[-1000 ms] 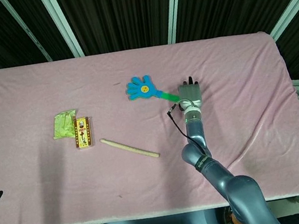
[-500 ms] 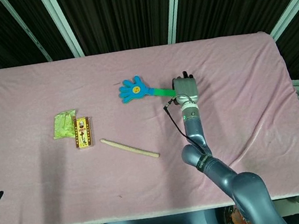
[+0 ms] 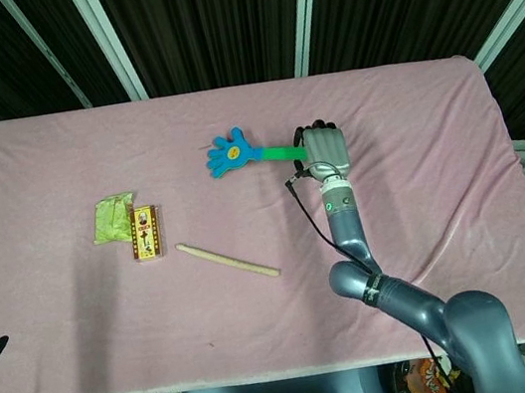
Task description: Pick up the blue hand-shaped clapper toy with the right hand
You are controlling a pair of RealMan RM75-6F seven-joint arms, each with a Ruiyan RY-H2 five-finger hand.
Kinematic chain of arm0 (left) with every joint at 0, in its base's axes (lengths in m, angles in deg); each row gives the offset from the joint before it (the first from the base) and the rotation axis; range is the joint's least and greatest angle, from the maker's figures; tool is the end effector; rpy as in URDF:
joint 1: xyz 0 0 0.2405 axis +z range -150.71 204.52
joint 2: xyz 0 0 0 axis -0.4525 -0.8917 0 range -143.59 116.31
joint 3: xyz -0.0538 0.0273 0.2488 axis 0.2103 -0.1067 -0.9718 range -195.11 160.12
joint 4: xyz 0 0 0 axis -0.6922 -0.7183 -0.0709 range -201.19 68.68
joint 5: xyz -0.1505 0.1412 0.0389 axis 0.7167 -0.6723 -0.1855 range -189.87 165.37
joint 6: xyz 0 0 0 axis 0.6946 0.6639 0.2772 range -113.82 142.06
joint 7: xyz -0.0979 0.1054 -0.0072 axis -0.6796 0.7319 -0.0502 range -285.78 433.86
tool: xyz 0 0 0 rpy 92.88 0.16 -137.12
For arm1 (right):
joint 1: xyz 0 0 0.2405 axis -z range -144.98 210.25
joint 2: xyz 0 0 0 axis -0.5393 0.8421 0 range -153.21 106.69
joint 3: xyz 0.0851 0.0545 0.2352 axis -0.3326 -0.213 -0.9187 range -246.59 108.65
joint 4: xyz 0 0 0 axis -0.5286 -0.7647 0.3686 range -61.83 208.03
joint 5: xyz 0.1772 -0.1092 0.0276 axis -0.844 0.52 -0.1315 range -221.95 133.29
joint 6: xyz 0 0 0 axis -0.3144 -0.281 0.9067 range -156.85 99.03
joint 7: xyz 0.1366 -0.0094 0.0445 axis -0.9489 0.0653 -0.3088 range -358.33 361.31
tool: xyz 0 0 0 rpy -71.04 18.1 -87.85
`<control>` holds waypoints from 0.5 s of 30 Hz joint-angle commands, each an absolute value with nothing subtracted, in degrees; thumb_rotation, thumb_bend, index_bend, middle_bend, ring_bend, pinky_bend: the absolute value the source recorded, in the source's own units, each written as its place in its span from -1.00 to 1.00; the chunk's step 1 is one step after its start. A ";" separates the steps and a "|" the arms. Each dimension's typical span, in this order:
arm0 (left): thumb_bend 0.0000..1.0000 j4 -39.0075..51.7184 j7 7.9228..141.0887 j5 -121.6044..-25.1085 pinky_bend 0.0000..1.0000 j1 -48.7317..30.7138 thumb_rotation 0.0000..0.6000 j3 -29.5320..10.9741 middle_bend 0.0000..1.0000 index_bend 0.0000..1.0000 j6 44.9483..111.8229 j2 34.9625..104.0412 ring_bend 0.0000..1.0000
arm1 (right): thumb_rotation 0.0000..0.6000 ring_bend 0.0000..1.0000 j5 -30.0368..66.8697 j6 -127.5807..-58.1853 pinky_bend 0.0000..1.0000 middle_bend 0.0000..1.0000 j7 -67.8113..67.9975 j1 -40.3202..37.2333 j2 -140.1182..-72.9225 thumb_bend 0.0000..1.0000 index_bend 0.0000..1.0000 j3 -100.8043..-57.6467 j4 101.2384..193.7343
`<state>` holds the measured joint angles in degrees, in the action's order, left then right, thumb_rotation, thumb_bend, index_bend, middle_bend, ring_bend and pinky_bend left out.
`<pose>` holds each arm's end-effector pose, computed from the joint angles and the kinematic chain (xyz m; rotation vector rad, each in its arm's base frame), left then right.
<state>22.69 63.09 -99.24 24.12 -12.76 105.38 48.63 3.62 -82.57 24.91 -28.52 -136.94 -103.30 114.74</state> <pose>-0.3187 0.1761 0.1932 -1.2710 -0.8786 -1.0606 -0.0901 -0.4726 -0.0317 1.3394 -0.9967 1.0008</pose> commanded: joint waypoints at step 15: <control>-1.00 22.08 65.03 -100.75 -1.00 24.44 1.00 -13.15 -1.00 -1.00 106.91 49.51 -1.00 | 1.00 -0.46 7.79 -100.29 -0.42 -0.05 23.68 -5.96 -108.29 0.28 0.72 -100.41 166.67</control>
